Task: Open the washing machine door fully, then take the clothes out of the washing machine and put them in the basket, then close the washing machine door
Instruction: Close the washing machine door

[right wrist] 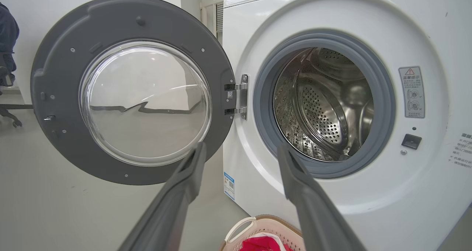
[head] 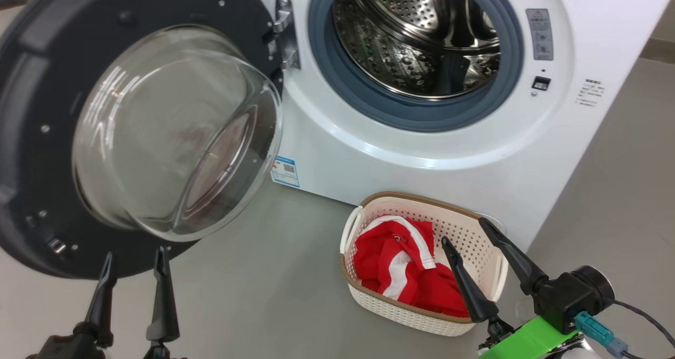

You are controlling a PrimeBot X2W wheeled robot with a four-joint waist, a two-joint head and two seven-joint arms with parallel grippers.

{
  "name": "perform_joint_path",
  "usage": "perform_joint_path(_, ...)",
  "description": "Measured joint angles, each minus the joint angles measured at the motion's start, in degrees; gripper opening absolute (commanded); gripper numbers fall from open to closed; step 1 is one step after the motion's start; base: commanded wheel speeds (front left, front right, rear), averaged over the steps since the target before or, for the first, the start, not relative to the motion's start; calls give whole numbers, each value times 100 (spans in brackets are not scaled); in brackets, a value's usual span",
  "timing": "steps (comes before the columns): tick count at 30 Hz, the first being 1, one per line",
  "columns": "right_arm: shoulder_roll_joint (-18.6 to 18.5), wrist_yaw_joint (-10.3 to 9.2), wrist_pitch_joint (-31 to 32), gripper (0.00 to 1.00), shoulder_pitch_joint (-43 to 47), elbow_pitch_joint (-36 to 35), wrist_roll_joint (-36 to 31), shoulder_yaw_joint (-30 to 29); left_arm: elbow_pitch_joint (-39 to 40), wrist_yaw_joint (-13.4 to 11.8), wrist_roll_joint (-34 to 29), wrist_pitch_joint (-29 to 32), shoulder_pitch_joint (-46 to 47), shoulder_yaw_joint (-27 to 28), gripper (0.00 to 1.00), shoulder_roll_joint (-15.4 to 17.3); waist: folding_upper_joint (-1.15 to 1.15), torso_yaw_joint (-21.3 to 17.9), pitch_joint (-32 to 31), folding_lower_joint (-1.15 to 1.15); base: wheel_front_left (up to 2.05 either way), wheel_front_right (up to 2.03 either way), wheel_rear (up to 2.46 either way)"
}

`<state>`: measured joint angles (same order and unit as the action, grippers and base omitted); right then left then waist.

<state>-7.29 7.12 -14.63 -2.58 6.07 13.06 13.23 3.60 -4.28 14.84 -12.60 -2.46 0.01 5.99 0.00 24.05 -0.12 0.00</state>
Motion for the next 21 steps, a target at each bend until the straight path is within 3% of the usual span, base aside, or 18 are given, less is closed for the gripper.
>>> perform_joint_path(13, -20, 0, 0, 100, 1, -2, 8, 55, 100, -135, 1, 41, -25, 59, 100, 52, 0, 197, -50, 0, 0, 0, 0)
perform_joint_path(15, -23, 0, 0, 100, 1, -2, 8, 52, 105, -181, -24, 37, -25, 67, 0, 58, 0, 180, -41, 0, 0, 0, 0)
perform_joint_path(21, -21, 0, 0, 100, 1, -2, 8, 30, 96, -365, -68, -23, 13, 183, 0, 49, 0, 118, -5, 0, 0, 0, 0)
